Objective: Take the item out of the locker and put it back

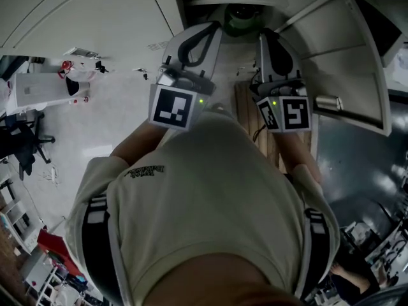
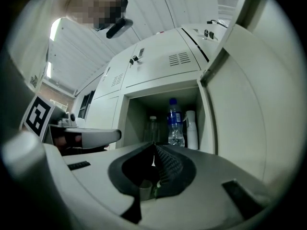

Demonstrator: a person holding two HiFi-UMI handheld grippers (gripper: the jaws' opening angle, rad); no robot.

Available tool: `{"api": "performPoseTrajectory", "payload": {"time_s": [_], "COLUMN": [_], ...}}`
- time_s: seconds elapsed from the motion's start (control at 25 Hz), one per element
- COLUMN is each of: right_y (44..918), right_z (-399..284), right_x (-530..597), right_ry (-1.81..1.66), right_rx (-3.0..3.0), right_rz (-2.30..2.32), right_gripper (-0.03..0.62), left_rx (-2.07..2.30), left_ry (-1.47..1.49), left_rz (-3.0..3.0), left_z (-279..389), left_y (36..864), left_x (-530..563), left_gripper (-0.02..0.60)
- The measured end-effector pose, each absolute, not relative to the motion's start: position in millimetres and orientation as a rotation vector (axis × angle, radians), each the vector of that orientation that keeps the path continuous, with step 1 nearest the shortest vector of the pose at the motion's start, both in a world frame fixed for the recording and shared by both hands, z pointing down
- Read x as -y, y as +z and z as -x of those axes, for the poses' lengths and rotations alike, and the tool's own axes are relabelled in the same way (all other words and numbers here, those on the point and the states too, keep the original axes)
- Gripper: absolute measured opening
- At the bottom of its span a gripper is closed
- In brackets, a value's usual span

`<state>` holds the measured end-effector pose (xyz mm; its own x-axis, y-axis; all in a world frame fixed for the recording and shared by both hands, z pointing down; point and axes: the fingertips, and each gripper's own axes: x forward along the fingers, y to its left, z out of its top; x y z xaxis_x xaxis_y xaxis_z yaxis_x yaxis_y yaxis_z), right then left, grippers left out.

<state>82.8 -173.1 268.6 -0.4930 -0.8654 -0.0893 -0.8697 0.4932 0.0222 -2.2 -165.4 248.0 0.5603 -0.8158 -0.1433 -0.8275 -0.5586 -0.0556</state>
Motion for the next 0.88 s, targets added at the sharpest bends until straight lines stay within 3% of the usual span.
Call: {"api": "performPoseTrajectory", "payload": {"time_s": [0.88], "right_y": [272], "right_z": [-79], "right_x": [163], "right_ry": [0.054], "right_rx": [-2.615], "right_rz": [1.541], "right_gripper": [0.000], "left_rx": [-1.437], "left_ry": [0.044], "left_rz": [2.691], "left_z": [9], "left_y": [266], "left_x": [159], "left_gripper": [0.015]}}
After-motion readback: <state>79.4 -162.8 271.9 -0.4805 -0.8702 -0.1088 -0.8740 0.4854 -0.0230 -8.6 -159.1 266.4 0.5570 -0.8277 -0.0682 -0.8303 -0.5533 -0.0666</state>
